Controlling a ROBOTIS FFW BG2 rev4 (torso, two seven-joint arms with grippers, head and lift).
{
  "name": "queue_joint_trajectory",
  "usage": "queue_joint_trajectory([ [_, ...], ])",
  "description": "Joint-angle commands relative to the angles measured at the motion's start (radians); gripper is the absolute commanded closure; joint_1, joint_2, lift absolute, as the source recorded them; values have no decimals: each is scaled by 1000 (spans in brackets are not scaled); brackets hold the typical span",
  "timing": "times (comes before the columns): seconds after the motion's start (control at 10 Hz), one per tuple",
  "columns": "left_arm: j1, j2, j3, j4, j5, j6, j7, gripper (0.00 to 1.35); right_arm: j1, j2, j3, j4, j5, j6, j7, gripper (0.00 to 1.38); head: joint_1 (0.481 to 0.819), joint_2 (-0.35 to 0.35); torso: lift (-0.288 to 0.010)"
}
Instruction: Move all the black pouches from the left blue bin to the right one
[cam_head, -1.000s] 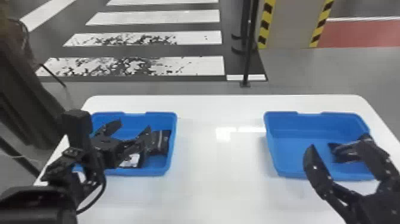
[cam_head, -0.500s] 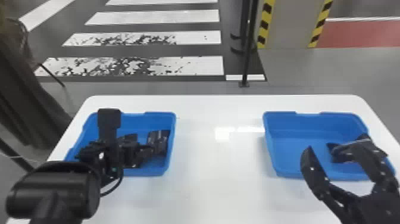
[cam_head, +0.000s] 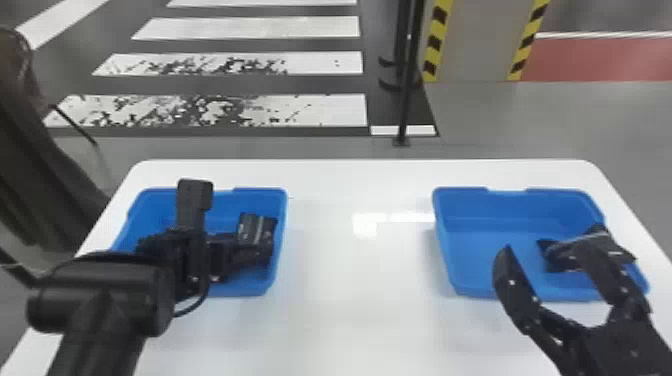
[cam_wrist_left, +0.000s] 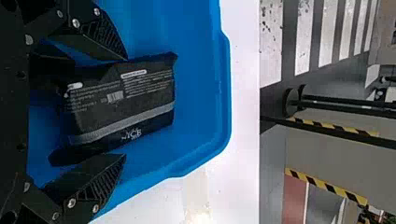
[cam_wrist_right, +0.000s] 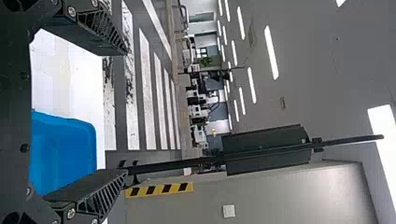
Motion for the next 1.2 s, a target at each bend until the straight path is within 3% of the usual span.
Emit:
queue_joint_trajectory([
  [0.0,-8,2,-10,20,4,-4,-4,630,0,0,0,3,-4,1,0,130,695,35,-140],
  [0.1,-3,0,-6,20,0,-48,-3,924,0,0,0,3,-8,1,2,130,695,30,-140],
  [0.2,-3,-3,-4,20,-6,-83,-1,955,0,0,0,3,-8,3,2,128,695,29,-140],
  [0.3,5,-2,-10,20,-30,-124,-3,1124,0,0,0,3,-10,3,2,130,695,30,-140],
  [0.5,27,-2,4,6,-14,-151,-18,1119,2,0,0,3,-14,5,6,142,695,32,-140],
  [0.8,201,9,72,-284,22,-97,-43,1119,-7,-2,0,1,-42,23,34,142,695,41,-140],
  [1.1,336,17,64,-502,148,-124,-72,1118,-56,-23,28,6,-124,45,95,142,695,45,-140],
])
